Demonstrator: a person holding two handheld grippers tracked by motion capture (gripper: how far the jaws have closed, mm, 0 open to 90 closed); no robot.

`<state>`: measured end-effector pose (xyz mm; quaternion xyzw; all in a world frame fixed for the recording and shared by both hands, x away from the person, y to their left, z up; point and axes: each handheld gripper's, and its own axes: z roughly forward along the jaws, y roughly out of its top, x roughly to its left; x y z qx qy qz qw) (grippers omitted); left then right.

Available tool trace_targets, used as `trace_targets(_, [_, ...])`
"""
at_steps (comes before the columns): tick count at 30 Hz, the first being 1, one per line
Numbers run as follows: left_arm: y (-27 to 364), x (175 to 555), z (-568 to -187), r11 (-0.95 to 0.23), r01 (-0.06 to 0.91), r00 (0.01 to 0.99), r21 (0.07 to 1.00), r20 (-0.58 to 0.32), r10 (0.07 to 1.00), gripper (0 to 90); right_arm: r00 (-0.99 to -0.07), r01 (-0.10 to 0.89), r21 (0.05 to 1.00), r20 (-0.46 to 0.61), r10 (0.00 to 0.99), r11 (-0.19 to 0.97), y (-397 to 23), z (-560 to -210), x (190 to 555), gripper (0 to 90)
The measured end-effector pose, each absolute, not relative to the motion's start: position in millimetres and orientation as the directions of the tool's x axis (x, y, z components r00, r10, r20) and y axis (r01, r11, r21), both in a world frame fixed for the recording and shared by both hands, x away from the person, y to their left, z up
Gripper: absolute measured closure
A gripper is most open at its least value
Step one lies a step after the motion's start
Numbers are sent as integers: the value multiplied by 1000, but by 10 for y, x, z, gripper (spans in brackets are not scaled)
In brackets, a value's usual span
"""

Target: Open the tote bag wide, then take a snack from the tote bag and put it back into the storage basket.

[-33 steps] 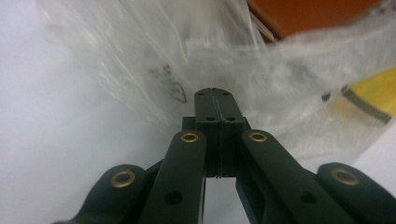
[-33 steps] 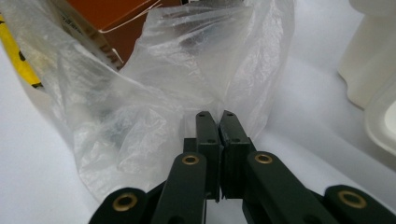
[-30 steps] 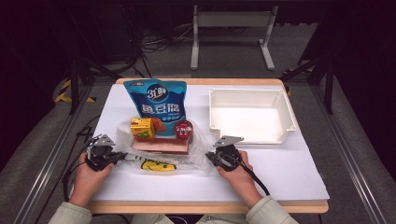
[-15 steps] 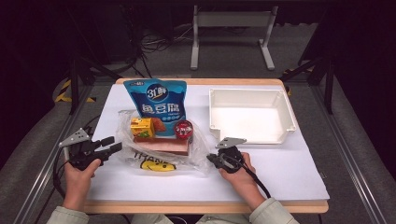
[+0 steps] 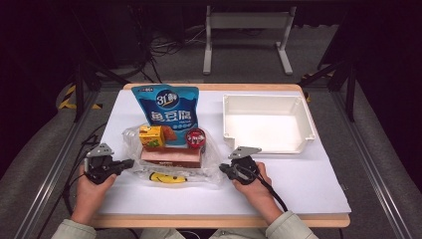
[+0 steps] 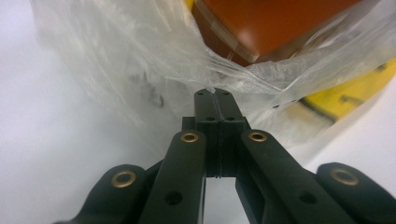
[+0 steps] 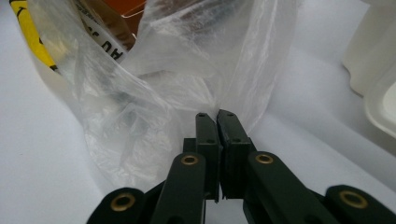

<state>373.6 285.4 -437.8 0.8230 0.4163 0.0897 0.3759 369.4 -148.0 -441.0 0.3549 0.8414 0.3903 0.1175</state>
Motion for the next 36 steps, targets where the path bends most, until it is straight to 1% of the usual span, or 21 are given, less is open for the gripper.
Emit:
trace_targets(3, [2807,3787,-4475,-401,636,631,659,-145,762,900,-720,505,736,71,691,450,-1485,-4416,3701,886])
trace_targets(8, [2784,3784,-4501,-402,617,636,676,-128,761,900,-707,530,710,69,704,464,-1539,-4437,3703,893])
trace_targets(9, [2789,3773,-4511,-410,598,652,689,-120,749,900,-706,533,708,70,704,464,-1551,-4438,3702,894])
trace_targets(10, [2796,3767,-4516,-409,593,655,693,-120,746,898,-706,536,705,72,705,464,-1570,-4436,3697,893])
trace_targets(12, [2822,3754,-4504,-379,598,655,706,-158,739,894,-707,540,702,78,703,465,-1595,-4430,3689,892])
trace_targets(13, [2826,3741,-4486,-374,594,654,712,-156,740,886,-706,544,700,83,704,463,-1607,-4427,3683,887])
trace_targets(14, [2831,3724,-4461,-367,586,657,723,-159,737,871,-707,543,703,88,701,460,-1621,-4422,3680,865])
trace_targets(15, [2831,3724,-4461,-367,586,657,723,-159,737,846,-707,543,703,88,701,460,-1621,-4422,3680,865])
trace_targets(16, [2831,3713,-4450,-368,582,662,726,-159,732,846,-708,539,714,97,699,446,-1645,-4405,3673,819])
trace_targets(18, [2824,3682,-4439,-376,573,664,728,-143,734,804,-720,529,732,117,684,431,-1668,-4360,3660,717])
trace_targets(21, [2831,3650,-4421,-365,569,667,737,-154,729,758,-745,480,779,120,656,403,-1686,-4220,3615,473])
trace_targets(22, [2834,3643,-4411,-364,564,670,741,-152,727,749,-751,465,794,119,650,391,-1692,-4188,3606,416])
trace_targets(23, [2835,3639,-4406,-360,562,671,745,-156,725,738,-758,442,818,121,641,369,-1702,-4134,3587,384])
trace_targets(26, [2848,3636,-4383,-349,557,678,754,-169,715,683,-771,395,857,113,627,332,-1727,-3993,3539,330])
trace_targets(28, [2852,3634,-4377,-340,555,677,759,-175,715,646,-772,371,871,97,629,322,-1747,-3907,3528,330])
trace_targets(29, [2862,3633,-4366,-340,550,684,763,-177,708,646,-772,371,871,97,629,322,-1747,-3907,3528,330])
trace_targets(31, [2865,3621,-4356,-332,546,685,769,-181,706,598,-774,354,886,98,625,299,-1777,-3811,3528,321])
trace_targets(36, [2897,3594,-4310,-315,523,695,792,-182,696,550,-789,325,903,96,607,279,-1790,-3653,3551,299])
